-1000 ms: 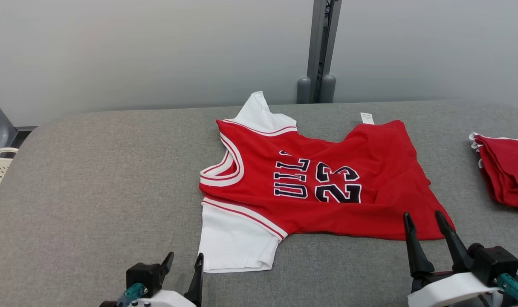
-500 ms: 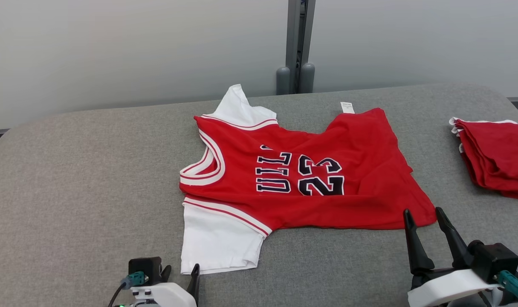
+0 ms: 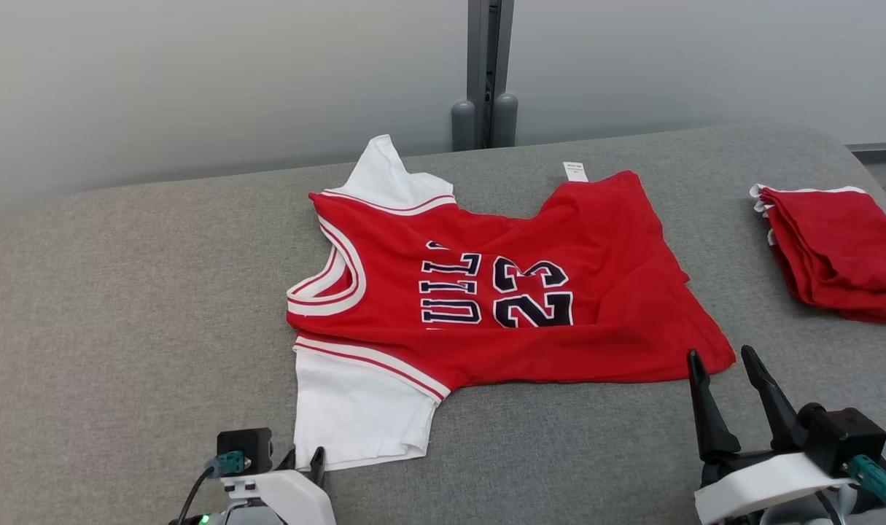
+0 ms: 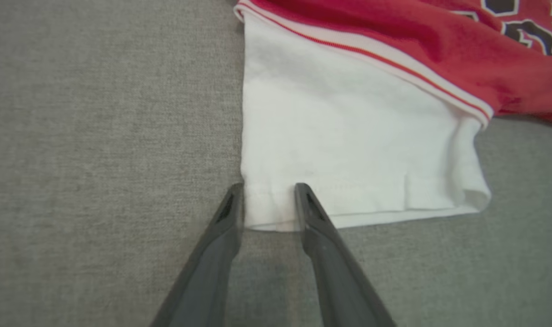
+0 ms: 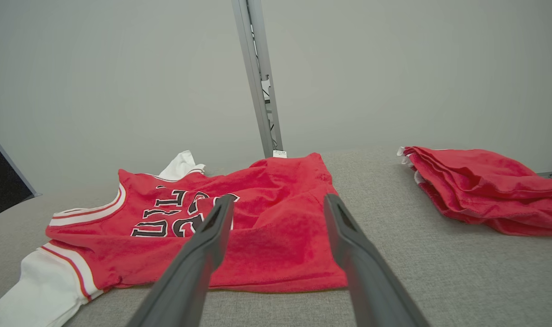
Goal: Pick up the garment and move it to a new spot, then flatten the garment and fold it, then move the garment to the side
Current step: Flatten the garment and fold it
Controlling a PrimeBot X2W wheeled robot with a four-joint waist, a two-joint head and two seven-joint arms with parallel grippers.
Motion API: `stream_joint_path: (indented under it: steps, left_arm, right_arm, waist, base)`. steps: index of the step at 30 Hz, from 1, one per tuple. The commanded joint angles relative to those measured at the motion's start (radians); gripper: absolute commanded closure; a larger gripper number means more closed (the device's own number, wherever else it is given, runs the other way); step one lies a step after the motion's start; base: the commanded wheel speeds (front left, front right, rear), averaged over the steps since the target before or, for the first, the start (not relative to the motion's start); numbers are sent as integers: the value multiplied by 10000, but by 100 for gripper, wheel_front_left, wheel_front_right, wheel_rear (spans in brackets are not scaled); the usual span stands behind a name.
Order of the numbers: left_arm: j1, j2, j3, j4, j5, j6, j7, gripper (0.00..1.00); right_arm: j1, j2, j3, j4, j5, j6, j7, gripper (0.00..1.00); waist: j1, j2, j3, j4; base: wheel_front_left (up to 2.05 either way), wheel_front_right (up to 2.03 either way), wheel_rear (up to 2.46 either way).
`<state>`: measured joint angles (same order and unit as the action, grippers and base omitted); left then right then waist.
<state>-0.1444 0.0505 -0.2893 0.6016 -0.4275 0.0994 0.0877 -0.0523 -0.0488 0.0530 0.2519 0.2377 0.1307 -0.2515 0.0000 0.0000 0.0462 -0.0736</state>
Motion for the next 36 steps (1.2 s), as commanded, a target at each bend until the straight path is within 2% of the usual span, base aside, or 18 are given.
stream_joint_path:
  steps: [1, 3, 4, 6, 7, 15, 22, 30, 36]
  left_arm:
    - [-127, 25, -51, 163, -102, 53, 10, 54]
    - [-200, 21, -109, 290, -167, 59, -56, 72]
    - [-200, 21, -109, 290, -167, 59, -56, 72]
    - [-273, 22, -149, 374, -256, 27, -176, 96]
    - [-299, 24, -159, 391, -309, -18, -266, 100]
    - [-342, 30, -173, 23, -749, -104, -1161, 100]
    - [322, 212, 226, -1057, -1022, 144, -1815, 100]
    - [1335, 513, 442, -2843, -1095, 611, -1714, 100]
    - [1602, 586, 382, -3449, -1068, 786, -1487, 100]
  right_arm:
    - [-110, -43, -12, 32, 13, 3, -93, 0]
    - [-127, -43, -30, 42, 12, 3, -90, 0]
    - [-127, -43, -30, 42, 12, 3, -90, 0]
    - [-128, -43, -73, 57, 3, 3, -81, 0]
    - [-121, -43, -107, 71, 6, 3, -86, 0]
    - [-180, -44, -1110, 837, -274, 3, 133, 0]
    - [-227, -46, -1755, 1628, -377, 3, 496, 0]
    - [-470, -48, -2025, 2663, 120, 3, 679, 0]
    - [-1004, -46, -1994, 3506, 372, 3, 911, 0]
  waist:
    - [0, 0, 16, -25]
    - [0, 0, 26, -48]
    - [0, 0, 26, -48]
    - [0, 0, 35, -54]
    - [0, 0, 41, -49]
    - [0, 0, 124, 212]
    - [0, 0, 154, 575]
    - [0, 0, 107, 1018]
    - [0, 0, 91, 1232]
  base:
    - [0, 0, 0]
    - [0, 0, 0]
    - [0, 0, 0]
    - [0, 0, 0]
    - [0, 0, 0]
    - [0, 0, 0]
    - [0, 0, 0]
    - [0, 0, 0]
    - [0, 0, 0]
